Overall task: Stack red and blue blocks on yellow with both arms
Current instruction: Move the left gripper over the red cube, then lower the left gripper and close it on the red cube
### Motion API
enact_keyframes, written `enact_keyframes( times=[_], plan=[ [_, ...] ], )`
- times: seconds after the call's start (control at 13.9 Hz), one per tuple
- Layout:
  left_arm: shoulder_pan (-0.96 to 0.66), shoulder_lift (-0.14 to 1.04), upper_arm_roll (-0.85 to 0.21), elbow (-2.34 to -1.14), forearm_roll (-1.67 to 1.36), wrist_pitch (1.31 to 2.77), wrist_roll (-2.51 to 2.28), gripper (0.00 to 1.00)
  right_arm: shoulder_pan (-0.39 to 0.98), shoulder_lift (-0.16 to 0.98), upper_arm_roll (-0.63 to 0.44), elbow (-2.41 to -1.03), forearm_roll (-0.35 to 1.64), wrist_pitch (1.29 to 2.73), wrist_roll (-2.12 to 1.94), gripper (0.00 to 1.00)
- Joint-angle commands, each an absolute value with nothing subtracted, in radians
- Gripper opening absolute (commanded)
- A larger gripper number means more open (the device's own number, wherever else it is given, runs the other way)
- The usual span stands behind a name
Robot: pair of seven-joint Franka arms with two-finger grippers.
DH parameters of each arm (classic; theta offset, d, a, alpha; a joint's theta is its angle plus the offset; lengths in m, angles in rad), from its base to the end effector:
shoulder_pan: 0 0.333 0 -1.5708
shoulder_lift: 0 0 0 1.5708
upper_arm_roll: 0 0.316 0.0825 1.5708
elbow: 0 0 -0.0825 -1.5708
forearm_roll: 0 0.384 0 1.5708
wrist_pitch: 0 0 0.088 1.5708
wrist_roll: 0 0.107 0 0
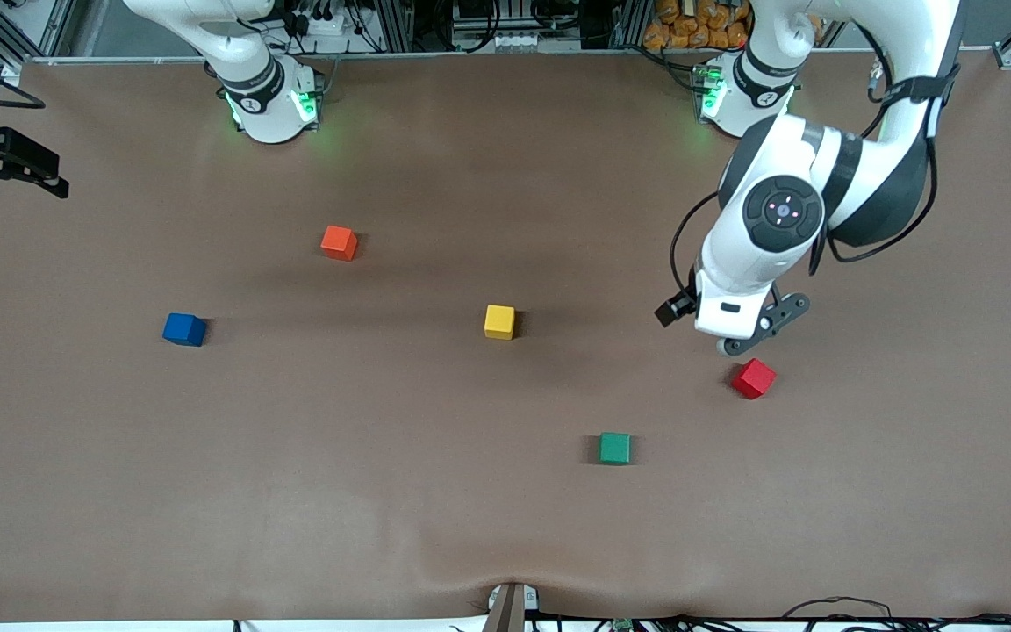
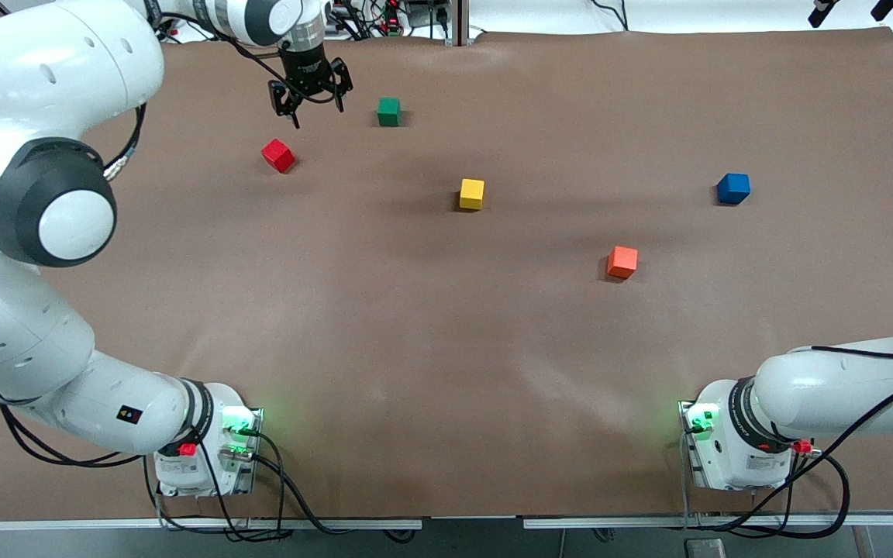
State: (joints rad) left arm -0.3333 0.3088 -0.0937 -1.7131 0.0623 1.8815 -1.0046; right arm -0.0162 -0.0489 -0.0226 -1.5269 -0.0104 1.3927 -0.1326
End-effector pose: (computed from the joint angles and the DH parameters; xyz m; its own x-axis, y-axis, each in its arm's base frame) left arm 0.5757 -0.2517 0.3983 0.8460 0.5307 -0.0510 0.5210 -0.8433 -0.1318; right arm 0.5198 -0.0218 0.6563 0.9921 0.0921 -0.0857 0.0922 -0.9957 -0.0021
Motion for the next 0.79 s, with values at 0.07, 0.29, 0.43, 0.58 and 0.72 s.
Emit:
enact_keyframes(
  times=[0.07,0.29,0.43,0.58,0.72],
  plan=[
    [-0.311,0.37,-0.095,-1.713,0.167,1.951,-1.023,1.0,-0.032,-0.061,-0.012,-1.529,-0.015,1.391,-0.141,1.0],
    [-0.265,0.42,-0.092,-1.715,0.173,2.023,-1.025,1.0,-0.034,-0.061,-0.012,-1.529,-0.015,1.391,-0.141,1.0],
    [-0.223,0.446,-0.091,-1.713,0.173,2.049,-1.028,1.0,-0.032,-0.061,-0.012,-1.529,-0.015,1.391,-0.141,1.0],
    [-0.183,0.475,-0.092,-1.713,0.173,2.081,-1.054,1.0,-0.032,-0.06,-0.012,-1.529,-0.015,1.391,-0.141,1.0],
    [-0.161,0.502,-0.091,-1.717,0.173,2.1,-1.086,1.0,-0.034,-0.06,-0.012,-1.529,-0.015,1.391,-0.141,1.0]
  ],
)
